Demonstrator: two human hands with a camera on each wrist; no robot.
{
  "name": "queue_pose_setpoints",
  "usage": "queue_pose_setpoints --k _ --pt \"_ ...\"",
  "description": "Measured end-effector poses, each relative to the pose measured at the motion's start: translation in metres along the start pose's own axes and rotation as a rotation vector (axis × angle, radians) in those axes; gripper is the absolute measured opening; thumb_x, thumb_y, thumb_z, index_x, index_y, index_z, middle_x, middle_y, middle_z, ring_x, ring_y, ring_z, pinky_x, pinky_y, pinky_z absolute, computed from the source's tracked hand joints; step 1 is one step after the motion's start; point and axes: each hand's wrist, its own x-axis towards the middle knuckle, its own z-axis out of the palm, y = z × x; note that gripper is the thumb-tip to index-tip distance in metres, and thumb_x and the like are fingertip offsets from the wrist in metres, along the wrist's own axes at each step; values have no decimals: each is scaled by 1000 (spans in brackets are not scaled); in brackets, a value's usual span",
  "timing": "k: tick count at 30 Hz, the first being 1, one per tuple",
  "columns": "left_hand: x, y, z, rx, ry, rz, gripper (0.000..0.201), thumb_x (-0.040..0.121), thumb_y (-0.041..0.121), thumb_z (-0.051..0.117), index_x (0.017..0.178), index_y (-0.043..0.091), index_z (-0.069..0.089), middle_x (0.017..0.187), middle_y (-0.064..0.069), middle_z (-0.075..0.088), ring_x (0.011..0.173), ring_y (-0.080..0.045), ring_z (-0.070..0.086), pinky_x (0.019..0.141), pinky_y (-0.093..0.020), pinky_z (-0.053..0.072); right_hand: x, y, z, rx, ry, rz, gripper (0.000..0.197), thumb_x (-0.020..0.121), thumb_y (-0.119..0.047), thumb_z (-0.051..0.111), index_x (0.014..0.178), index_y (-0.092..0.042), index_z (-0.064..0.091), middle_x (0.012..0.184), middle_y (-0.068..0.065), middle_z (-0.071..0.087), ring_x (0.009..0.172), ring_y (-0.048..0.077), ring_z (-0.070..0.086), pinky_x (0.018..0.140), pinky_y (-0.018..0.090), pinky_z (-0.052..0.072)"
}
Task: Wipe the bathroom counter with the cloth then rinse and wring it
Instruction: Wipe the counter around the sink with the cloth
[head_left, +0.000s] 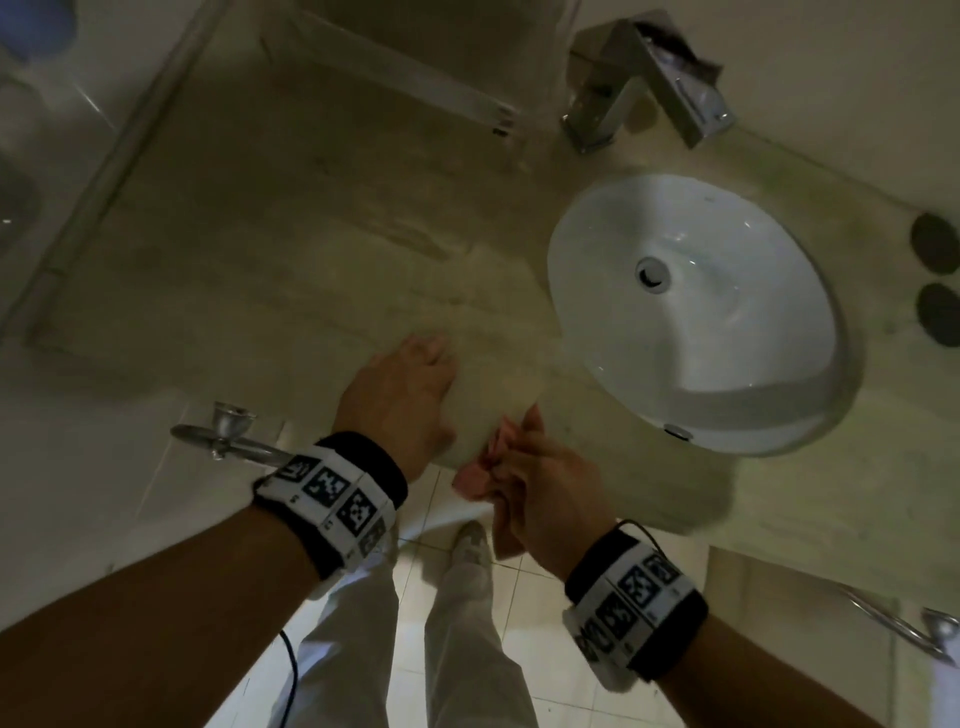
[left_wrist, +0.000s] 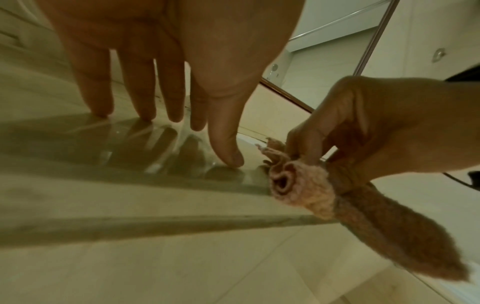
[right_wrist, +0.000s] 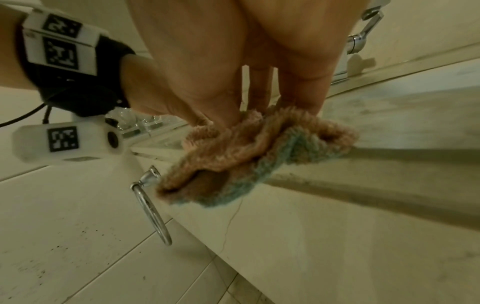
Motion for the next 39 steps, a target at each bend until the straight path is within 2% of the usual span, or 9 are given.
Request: queue_pose_setpoints --k 3,8,14,21,24,27,32,36,39 --pt "5 16 9 52 -16 35 76 84 40 69 148 24 31 162 2 18 148 -21 17 115 -39 25 4 7 -3 5 -27 22 17 70 -34 59 68 -25 74 81 -6 71 72 16 67 59 25 56" --pt "6 21 6 49 -56 -1 70 87 42 63 148 27 31 163 4 16 150 -20 12 113 -42 24 26 19 -23 24 81 80 28 70 -35 49 69 -26 76 79 -1 74 72 23 68 74 26 52" --pt "6 32 -2 123 -97 -50 72 87 41 63 149 28 28 163 5 14 150 -20 11 110 -39 27 77 62 -46 -65 91 337 37 71 -28 59 104 -15 69 93 7 69 82 31 66 74 34 55" --pt "2 40 -4 170 -87 -84 69 89 42 61 149 28 28 164 6 13 149 -22 15 109 -40 29 68 61 -49 -15 128 271 13 79 -21 65 88 -20 74 94 8 69 84 32 64 72 32 50" --pt "3 41 -1 185 -90 -75 70 91 45 58 150 27 26 164 5 11 150 -22 11 111 -41 28 39 60 -41 41 100 254 13 81 -20 66 85 -26 76 104 5 70 93 31 64 81 32 49" --pt "4 41 2 181 -87 -88 72 90 48 58 151 28 25 164 6 10 150 -21 10 113 -42 25 3 60 -26 125 143 234 16 75 -25 64 83 -22 77 107 3 71 104 27 64 95 35 48" --pt "6 42 3 198 -83 -76 71 90 50 57 150 28 27 164 6 12 150 -23 12 111 -43 28 -32 58 -7 159 229 229 9 66 -17 68 71 -17 75 96 7 75 98 27 70 91 42 55" --pt "7 35 8 178 -66 -67 70 89 50 59 149 30 29 163 9 13 150 -22 12 110 -45 31 -33 56 -7 193 295 304 27 62 -36 56 70 -19 75 87 2 73 89 23 68 95 34 51" --pt "7 28 12 146 -56 -57 71 89 51 59 149 32 28 163 11 13 151 -20 10 111 -47 29 -35 72 -12 220 315 386 40 46 -39 47 69 -22 75 80 -5 68 79 20 66 81 31 56"
